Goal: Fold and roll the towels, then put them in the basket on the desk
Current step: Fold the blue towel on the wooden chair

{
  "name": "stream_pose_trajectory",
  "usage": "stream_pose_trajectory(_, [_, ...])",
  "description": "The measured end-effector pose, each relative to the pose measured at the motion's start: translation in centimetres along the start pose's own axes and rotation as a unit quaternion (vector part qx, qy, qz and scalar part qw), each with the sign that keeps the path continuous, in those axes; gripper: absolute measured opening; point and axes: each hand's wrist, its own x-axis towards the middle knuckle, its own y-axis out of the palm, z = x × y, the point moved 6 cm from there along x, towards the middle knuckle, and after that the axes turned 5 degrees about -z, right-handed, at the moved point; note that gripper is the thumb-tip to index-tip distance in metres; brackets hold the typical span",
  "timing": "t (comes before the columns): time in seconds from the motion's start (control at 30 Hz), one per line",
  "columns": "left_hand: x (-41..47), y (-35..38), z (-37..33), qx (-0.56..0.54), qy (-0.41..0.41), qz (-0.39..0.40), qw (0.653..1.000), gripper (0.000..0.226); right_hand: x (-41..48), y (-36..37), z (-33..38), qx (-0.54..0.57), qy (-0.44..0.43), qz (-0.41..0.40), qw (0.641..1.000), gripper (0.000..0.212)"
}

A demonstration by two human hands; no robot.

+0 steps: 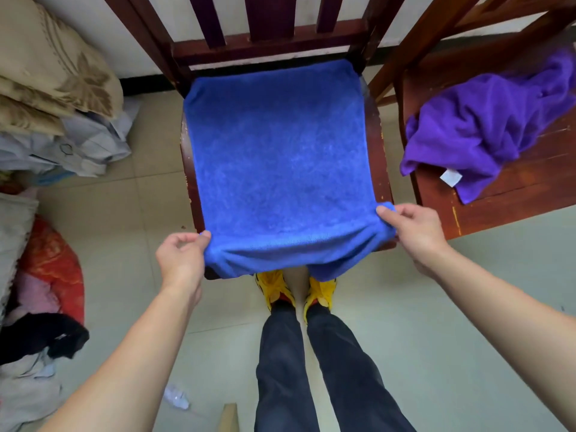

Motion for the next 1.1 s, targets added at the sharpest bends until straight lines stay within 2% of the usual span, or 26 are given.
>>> stream_pose_trajectory(0.1, [2.1,1.1,-3.2,-0.020,0.008,-0.017,1.000,0.026,3.0,1.0,4.2,0.019,-0.022,-0.028,0.999,0.028])
stream_pose_trajectory(0.27, [4.7,3.7,-5.5,-0.017,-0.015,-0.036,0.999,0.029,7.3,3.9,7.0,0.059,0.003,-0.033,0.998,0.021])
stream_pose_trajectory(0.33, [4.7,3.8,-5.6,0.008,0.006,-0.042,0.999,0.020,7.3,4.6,6.2,0.047,0.026,-0.021,0.998,0.018])
stream_pose_trajectory(0.37, [4.4,3.6,-5.6,0.035,0.031,-0.054,0.997,0.021,6.9,4.4,5.6,0.042,0.030,-0.030,0.998,0.023])
stream_pose_trajectory(0.47, [2.4,2.2,-4.1,0.084,0.074,-0.077,0.991,0.035,4.8,3.3,3.2,0.032,0.032,-0.051,0.998,0.033])
stream_pose_trajectory(0.57, [0.2,1.6,1.1,0.109,0.011,-0.033,0.993,0.036,1.8,2.6,-1.5,-0.002,0.098,-0.012,0.995,0.034])
stream_pose_trajectory(0.63, [-1.1,1.4,4.6,0.151,-0.032,-0.017,0.988,0.030,0.1,2.5,-4.4,-0.053,0.121,0.009,0.991,0.025])
stream_pose_trajectory(0.7, [-1.9,1.3,6.3,0.200,-0.027,-0.022,0.979,0.021,-1.1,2.8,-5.9,-0.088,0.119,0.023,0.989,0.019])
stream_pose_trajectory(0.8, [-2.0,1.5,6.2,0.231,-0.012,-0.025,0.973,0.018,-1.6,3.3,-6.5,-0.099,0.097,0.045,0.989,0.033])
stream_pose_trajectory(0.93, [-1.8,1.0,3.3,0.151,0.015,-0.028,0.988,0.023,-1.2,1.4,-4.4,-0.039,0.088,0.003,0.995,0.030])
stream_pose_trajectory(1.1, [-0.1,1.3,-4.2,0.016,0.045,-0.022,0.999,0.027,2.1,-0.1,2.7,0.008,0.015,-0.037,0.999,0.032])
